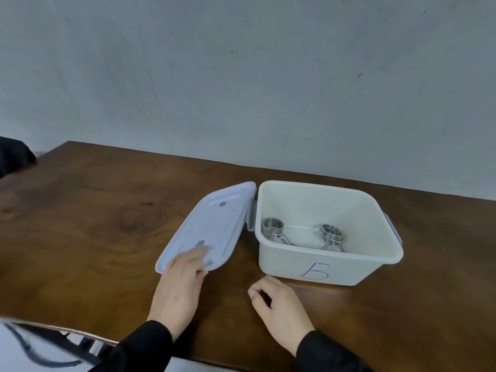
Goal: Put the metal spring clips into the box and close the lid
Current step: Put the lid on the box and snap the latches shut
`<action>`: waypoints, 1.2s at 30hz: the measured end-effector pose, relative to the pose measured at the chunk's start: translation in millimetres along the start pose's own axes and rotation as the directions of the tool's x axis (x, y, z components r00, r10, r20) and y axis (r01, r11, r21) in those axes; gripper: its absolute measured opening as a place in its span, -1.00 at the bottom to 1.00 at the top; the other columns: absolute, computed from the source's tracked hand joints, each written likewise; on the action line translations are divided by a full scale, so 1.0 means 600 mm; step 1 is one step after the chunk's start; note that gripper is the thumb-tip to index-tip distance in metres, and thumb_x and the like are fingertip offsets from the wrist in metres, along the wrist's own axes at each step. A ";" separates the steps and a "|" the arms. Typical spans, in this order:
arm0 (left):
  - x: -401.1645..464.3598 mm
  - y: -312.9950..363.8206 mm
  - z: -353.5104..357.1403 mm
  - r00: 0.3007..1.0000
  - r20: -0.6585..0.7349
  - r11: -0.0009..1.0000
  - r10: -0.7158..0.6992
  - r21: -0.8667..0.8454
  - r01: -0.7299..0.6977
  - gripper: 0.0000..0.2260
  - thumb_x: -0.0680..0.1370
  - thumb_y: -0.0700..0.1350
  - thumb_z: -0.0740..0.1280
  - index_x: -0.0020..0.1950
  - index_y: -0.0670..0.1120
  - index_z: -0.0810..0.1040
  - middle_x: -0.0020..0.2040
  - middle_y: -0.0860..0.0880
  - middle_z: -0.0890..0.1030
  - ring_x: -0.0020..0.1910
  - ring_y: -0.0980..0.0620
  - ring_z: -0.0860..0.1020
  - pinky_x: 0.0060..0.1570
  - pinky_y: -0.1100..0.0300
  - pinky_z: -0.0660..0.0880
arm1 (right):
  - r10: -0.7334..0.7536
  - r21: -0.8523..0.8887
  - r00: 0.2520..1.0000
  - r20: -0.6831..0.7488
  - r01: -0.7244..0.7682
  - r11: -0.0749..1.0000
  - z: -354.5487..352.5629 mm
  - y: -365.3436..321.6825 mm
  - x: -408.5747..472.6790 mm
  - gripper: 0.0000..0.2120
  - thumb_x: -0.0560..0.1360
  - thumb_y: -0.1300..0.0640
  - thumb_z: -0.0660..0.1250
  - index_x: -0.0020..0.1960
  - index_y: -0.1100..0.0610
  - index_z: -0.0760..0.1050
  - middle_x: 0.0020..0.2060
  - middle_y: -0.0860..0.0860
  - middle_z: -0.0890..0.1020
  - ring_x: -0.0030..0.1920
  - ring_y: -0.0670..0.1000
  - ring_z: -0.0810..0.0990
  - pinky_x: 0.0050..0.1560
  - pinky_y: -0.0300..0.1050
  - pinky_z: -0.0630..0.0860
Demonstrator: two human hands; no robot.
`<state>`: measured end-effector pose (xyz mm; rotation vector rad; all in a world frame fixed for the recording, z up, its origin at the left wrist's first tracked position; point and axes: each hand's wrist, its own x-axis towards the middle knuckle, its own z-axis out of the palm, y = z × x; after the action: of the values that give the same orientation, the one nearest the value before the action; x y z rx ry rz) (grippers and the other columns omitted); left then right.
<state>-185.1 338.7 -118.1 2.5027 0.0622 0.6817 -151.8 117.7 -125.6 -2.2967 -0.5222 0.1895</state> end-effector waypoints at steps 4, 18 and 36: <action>0.027 0.051 -0.069 0.909 -0.253 0.926 -0.332 -0.272 0.262 -0.73 0.58 -0.36 0.23 0.21 -0.11 0.52 0.09 0.00 0.50 0.01 -0.01 0.51 0.07 0.05 0.46 | -0.069 0.068 0.997 -0.030 0.071 0.995 -0.029 -0.051 -0.010 -0.86 0.62 -0.04 0.23 0.08 -0.12 0.56 -0.08 -0.20 0.57 -0.02 -0.16 0.54 -0.08 -0.40 0.47; 0.232 0.239 -0.186 0.925 -0.009 0.577 -0.380 -0.784 0.230 -0.66 0.63 0.09 0.16 -0.07 -0.16 0.52 -0.20 -0.02 0.52 -0.22 0.00 0.46 -0.23 0.08 0.39 | 0.132 0.399 0.819 -0.559 0.126 0.908 -0.347 -0.093 -0.006 -0.60 0.64 0.00 0.23 0.45 -0.19 0.32 0.18 -0.32 0.58 0.12 -0.34 0.57 0.00 -0.32 0.53; 0.269 0.209 0.047 0.806 0.447 0.765 -0.387 -0.332 0.552 -0.74 0.61 0.03 0.25 0.21 -0.02 0.62 0.02 0.02 0.69 -0.01 0.00 0.63 -0.07 0.09 0.59 | 0.455 0.220 0.837 -0.304 -0.403 0.888 -0.370 0.095 0.041 -0.49 0.67 0.05 0.16 0.60 0.03 0.18 0.59 -0.05 0.18 0.55 0.03 0.22 0.47 0.03 0.32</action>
<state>-42.7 246.8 -0.5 1.9901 0.3611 0.0082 -47.9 -52.7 -10.1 -2.2030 0.1951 0.0314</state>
